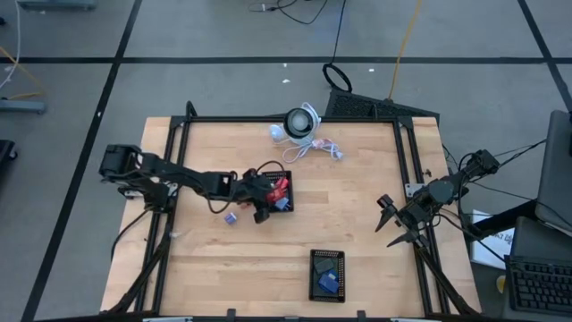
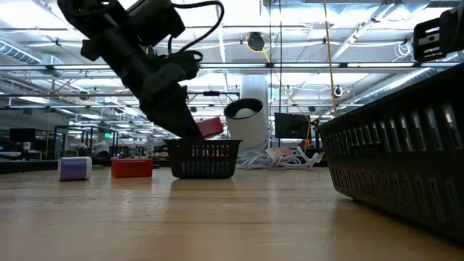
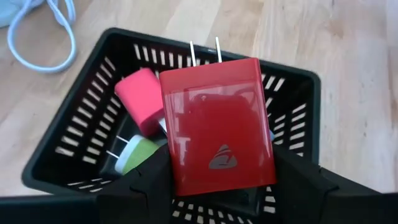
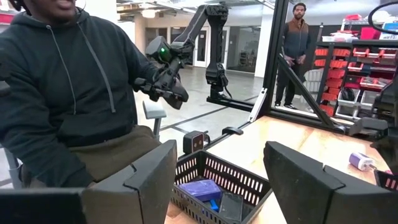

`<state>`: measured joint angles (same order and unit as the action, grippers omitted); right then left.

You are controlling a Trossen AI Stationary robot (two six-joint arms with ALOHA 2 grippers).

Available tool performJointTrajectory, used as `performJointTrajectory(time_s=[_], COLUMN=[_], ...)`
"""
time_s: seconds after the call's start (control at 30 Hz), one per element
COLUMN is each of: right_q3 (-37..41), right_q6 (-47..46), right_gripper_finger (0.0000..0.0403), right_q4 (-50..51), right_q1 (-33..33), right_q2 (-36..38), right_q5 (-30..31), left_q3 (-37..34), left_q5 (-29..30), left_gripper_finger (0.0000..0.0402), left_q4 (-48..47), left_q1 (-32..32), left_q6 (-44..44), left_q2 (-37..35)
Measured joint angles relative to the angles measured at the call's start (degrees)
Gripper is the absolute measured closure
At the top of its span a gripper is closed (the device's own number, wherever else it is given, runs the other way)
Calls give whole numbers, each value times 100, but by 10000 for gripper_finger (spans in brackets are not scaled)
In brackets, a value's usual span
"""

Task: Pick & Place Office items
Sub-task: Put the red charger into the top black basket

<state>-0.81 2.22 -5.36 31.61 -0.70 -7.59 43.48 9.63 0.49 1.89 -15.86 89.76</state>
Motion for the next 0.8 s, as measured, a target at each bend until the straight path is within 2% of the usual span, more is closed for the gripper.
performJointTrajectory(time_s=[0.23, 0.6, 0.8], right_q3=[-1, 1, -1], right_q6=[0, 0, 0], right_gripper_finger=[175, 176, 172], right_q4=[-1, 1, -1], right_q1=[1, -1, 1], right_q2=[0, -1, -1], right_q5=[1, 0, -1], left_q3=[2, 2, 2], left_q5=[-2, -4, -4], left_gripper_finger=[184, 105, 99], left_q4=[30, 221, 156], left_q1=[0, 0, 0], left_q6=[-4, 114, 227], left_q2=[221, 241, -258])
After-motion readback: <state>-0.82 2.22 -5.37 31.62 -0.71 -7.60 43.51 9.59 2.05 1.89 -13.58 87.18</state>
